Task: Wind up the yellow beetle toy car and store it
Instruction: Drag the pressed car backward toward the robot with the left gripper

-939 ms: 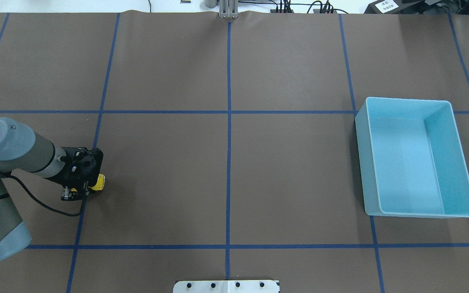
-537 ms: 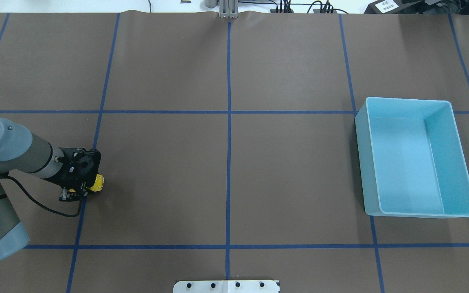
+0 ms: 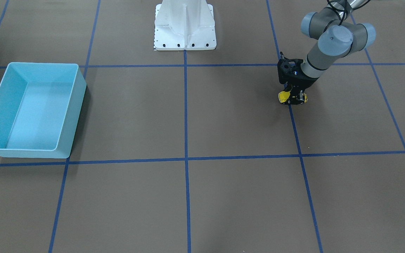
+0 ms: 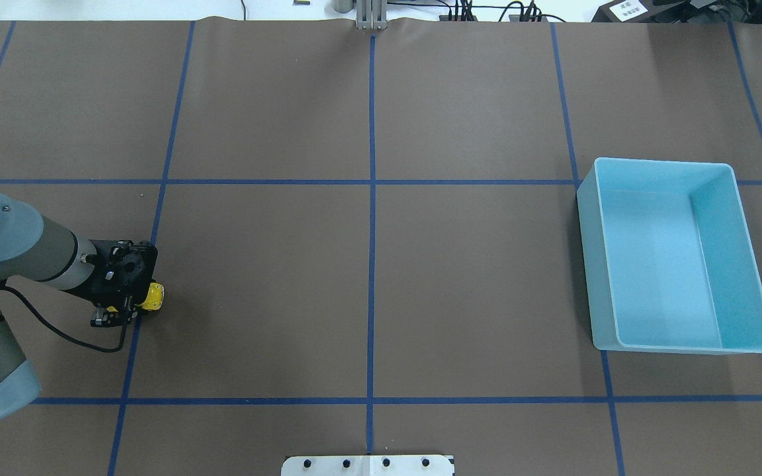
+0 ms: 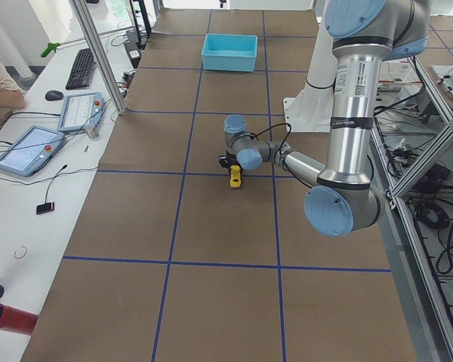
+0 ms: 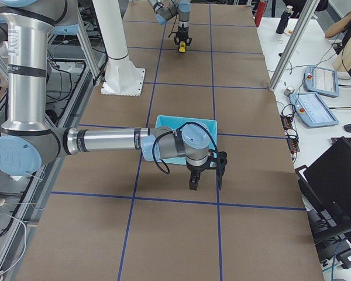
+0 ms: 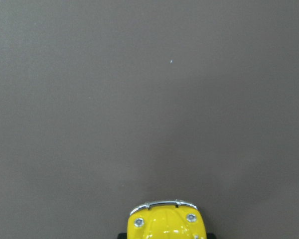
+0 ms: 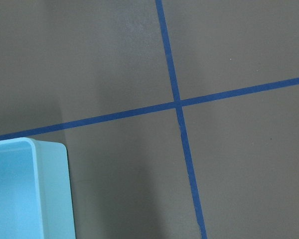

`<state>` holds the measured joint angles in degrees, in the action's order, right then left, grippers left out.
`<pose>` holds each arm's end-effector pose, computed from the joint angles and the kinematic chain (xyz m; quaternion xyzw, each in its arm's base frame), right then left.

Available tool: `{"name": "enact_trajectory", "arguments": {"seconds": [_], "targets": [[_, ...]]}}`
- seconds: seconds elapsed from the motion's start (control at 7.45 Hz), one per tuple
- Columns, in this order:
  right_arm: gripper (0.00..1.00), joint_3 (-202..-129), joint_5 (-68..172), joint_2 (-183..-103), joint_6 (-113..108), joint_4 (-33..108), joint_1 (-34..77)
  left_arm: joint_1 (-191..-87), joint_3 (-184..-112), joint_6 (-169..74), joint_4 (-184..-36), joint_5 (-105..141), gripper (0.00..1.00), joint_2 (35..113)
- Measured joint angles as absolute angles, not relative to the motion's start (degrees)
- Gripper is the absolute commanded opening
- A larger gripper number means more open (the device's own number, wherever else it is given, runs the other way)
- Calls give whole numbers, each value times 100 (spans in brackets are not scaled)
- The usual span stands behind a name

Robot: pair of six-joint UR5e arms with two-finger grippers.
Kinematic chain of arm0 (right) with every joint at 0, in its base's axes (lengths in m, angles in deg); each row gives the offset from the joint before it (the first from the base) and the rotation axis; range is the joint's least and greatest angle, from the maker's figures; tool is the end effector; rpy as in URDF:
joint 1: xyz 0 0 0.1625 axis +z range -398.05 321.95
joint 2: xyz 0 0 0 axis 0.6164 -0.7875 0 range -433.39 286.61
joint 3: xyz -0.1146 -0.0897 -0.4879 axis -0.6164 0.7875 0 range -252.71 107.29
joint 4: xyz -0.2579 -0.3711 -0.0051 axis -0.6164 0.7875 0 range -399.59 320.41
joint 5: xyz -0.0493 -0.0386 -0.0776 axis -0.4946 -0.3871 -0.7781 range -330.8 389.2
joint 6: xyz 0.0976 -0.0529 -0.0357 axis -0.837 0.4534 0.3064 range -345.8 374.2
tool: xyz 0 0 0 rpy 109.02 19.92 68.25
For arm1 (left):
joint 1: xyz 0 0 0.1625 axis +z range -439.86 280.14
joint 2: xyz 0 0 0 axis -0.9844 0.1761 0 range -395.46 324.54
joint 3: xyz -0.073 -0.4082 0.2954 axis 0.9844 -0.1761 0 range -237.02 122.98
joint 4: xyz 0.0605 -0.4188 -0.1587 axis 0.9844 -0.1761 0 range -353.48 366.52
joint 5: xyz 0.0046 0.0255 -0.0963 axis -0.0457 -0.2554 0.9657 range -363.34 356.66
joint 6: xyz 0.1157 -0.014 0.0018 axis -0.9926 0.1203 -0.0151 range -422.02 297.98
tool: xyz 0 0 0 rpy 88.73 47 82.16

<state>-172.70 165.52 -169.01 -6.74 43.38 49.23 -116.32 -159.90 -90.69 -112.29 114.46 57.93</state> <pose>0.0254 -0.4961 0.6955 0.0091 -0.4018 0.1062 0.9095 0.4260 -0.4130 0.5520 0.3156 0.2968 0.6588 0.6150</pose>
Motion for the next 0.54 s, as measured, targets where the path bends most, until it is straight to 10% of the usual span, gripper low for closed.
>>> {"name": "enact_trajectory", "arguments": {"seconds": [0.54], "targets": [[100, -17270, 16550, -16901, -674, 4338, 4923, -11723, -15977, -9175, -11339, 11562, 13, 5674]]}}
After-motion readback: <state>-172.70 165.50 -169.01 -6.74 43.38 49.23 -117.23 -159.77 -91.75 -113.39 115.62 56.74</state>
